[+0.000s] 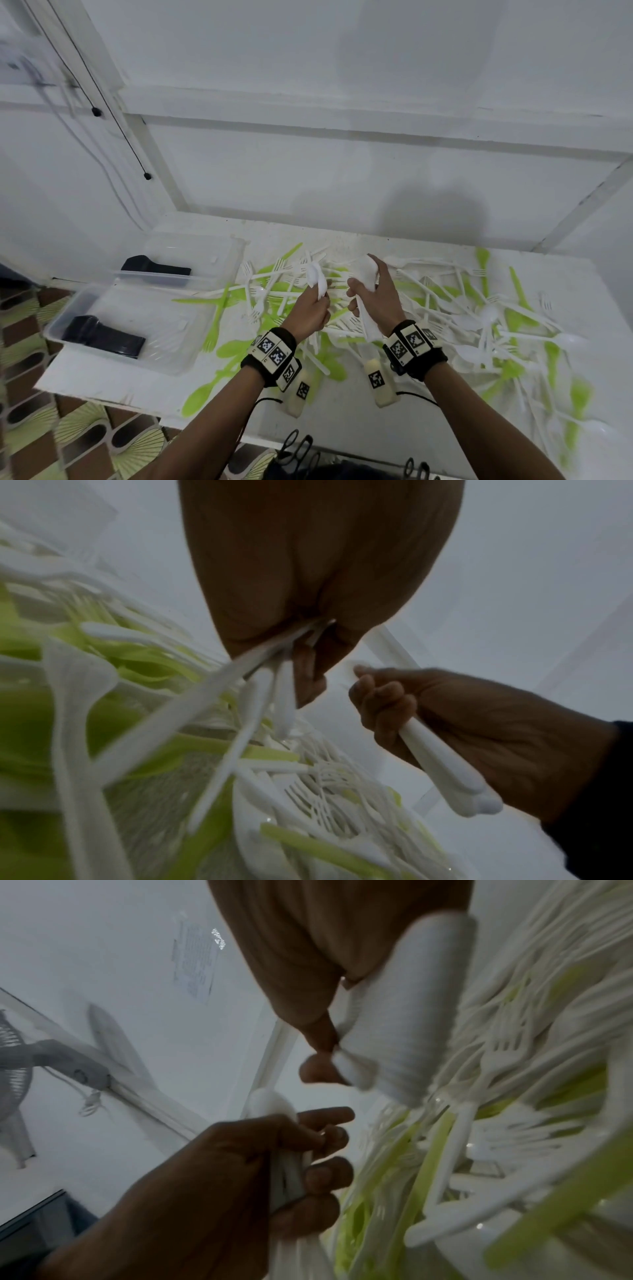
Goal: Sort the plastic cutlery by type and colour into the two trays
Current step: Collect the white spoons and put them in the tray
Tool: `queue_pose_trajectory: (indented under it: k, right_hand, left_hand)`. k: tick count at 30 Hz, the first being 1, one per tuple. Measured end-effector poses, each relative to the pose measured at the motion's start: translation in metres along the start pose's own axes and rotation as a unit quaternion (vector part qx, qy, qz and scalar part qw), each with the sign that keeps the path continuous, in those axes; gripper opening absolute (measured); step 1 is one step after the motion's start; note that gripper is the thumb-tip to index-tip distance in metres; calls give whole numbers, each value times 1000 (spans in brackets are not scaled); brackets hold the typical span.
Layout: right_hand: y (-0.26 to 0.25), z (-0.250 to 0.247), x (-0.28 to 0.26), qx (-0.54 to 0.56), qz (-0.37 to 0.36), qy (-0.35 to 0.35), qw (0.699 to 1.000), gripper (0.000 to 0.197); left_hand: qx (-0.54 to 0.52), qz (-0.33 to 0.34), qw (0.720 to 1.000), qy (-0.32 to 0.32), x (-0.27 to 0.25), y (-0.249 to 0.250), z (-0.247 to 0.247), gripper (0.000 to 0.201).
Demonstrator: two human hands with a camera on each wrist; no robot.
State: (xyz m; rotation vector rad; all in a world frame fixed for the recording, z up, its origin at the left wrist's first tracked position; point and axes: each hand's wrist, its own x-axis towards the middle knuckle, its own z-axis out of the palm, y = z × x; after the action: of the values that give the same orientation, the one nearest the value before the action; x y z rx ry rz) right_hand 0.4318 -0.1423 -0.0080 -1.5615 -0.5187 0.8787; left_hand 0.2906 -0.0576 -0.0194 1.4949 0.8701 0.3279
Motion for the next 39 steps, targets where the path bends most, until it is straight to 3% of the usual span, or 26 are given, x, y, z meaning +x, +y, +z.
queue_pose_trajectory:
  k: [3,6,10,17,23,28,31,36,39]
  right_hand:
    - [-4,13,-7,2,10,-25,1000,57]
    - [-4,23,-21,-22,8,-55,998,68]
    - [1,28,-28,-9,-22,-28,999,70]
    - [-9,10,-8,58,-20,24,998,67]
    - [-11,7,-11,66,-13,24,997,56]
    - [3,7,-13,8,-13,14,1000,58]
    - [4,4,-13,46,-1,7,999,57]
    - [-2,3,-6,84,-10,36,996,62]
    - [-3,3,-3,97,0,25,995,61]
  left_hand:
    - [60,22,998,-29,1,6,0,17]
    - [95,56,992,-67,-5,18,3,31]
    - [106,67,988,-87,-9,21,3,32]
    - [82,116,990,-11,-11,13,2,10]
    - [119,97,987,-57,-4,5,5,28]
    - [254,128,955,-88,-5,7,5,28]
    - [206,93,969,-97,-6,8,2,24]
    - [142,173,975,1,-11,6,5,18]
    - [159,203,966,15,-10,5,1,24]
